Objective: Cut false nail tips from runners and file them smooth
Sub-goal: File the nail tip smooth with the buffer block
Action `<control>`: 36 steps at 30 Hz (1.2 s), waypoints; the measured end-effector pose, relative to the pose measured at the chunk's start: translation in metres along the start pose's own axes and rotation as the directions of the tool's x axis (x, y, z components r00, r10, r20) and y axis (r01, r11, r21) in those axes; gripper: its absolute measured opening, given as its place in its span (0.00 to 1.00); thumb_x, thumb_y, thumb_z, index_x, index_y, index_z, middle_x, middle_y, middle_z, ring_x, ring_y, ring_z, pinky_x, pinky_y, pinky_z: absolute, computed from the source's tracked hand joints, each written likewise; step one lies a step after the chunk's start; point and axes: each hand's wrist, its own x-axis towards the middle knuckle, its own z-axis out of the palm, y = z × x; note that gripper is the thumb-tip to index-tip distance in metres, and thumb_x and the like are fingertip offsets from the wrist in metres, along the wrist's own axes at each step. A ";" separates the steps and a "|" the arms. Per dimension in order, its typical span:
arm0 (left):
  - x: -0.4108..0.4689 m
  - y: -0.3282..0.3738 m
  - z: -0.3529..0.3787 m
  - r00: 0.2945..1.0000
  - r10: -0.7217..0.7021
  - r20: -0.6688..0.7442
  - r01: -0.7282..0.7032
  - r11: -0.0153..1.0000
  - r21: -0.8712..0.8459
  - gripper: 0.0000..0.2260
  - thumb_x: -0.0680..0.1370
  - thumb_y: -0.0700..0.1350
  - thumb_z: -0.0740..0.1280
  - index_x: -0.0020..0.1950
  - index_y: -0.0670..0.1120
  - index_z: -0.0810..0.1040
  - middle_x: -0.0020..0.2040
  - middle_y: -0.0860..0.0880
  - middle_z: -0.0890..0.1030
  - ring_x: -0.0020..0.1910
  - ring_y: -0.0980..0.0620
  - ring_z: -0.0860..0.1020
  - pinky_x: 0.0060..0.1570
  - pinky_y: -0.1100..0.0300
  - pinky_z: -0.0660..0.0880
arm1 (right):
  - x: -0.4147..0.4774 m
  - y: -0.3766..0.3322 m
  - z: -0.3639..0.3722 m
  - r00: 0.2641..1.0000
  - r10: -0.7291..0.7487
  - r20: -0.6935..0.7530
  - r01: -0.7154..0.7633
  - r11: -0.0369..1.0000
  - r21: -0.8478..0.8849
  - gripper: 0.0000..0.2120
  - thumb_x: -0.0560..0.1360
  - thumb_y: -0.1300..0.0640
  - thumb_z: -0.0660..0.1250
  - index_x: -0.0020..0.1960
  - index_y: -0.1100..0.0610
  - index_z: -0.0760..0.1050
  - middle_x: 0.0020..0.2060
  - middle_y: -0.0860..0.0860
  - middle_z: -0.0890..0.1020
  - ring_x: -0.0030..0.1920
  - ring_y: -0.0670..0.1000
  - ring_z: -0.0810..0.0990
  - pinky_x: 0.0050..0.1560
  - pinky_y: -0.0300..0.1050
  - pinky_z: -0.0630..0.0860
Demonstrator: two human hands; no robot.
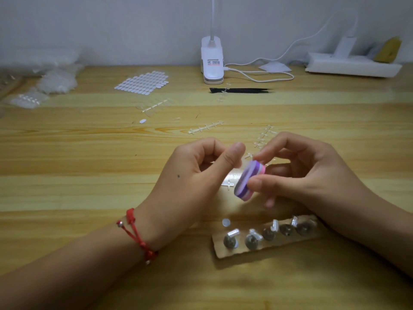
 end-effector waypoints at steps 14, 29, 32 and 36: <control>-0.001 -0.001 -0.001 1.000 0.018 0.010 -0.018 0.999 0.048 0.12 0.73 0.55 0.63 0.32 0.50 0.74 0.22 0.58 0.71 0.23 0.58 0.64 0.24 0.69 0.62 | 0.003 0.003 -0.003 1.000 0.013 -0.027 -0.012 1.000 0.023 0.17 0.62 0.54 0.78 0.49 0.55 0.83 0.36 0.51 0.85 0.28 0.45 0.80 0.27 0.35 0.75; -0.002 -0.002 -0.001 0.999 0.034 -0.010 -0.033 0.999 0.040 0.12 0.72 0.55 0.64 0.33 0.49 0.74 0.23 0.57 0.71 0.23 0.58 0.64 0.24 0.68 0.62 | 0.001 0.000 0.001 1.000 -0.006 -0.001 0.006 1.000 0.021 0.11 0.58 0.54 0.77 0.39 0.54 0.81 0.38 0.54 0.85 0.30 0.50 0.84 0.31 0.39 0.79; -0.001 -0.002 -0.002 0.999 0.046 -0.008 -0.046 0.998 0.036 0.12 0.72 0.55 0.64 0.34 0.49 0.75 0.23 0.56 0.70 0.24 0.57 0.64 0.24 0.67 0.62 | 0.001 0.000 0.001 0.999 -0.029 -0.043 0.030 0.999 0.016 0.13 0.58 0.54 0.77 0.40 0.55 0.81 0.38 0.54 0.85 0.31 0.50 0.84 0.31 0.39 0.79; -0.002 -0.003 -0.002 0.998 0.067 0.000 -0.067 0.997 0.043 0.12 0.73 0.55 0.64 0.33 0.50 0.74 0.24 0.56 0.70 0.25 0.57 0.64 0.25 0.68 0.62 | 0.001 -0.001 0.003 1.000 0.005 0.016 -0.005 0.999 0.041 0.12 0.57 0.55 0.78 0.38 0.55 0.80 0.36 0.55 0.85 0.30 0.52 0.84 0.29 0.41 0.79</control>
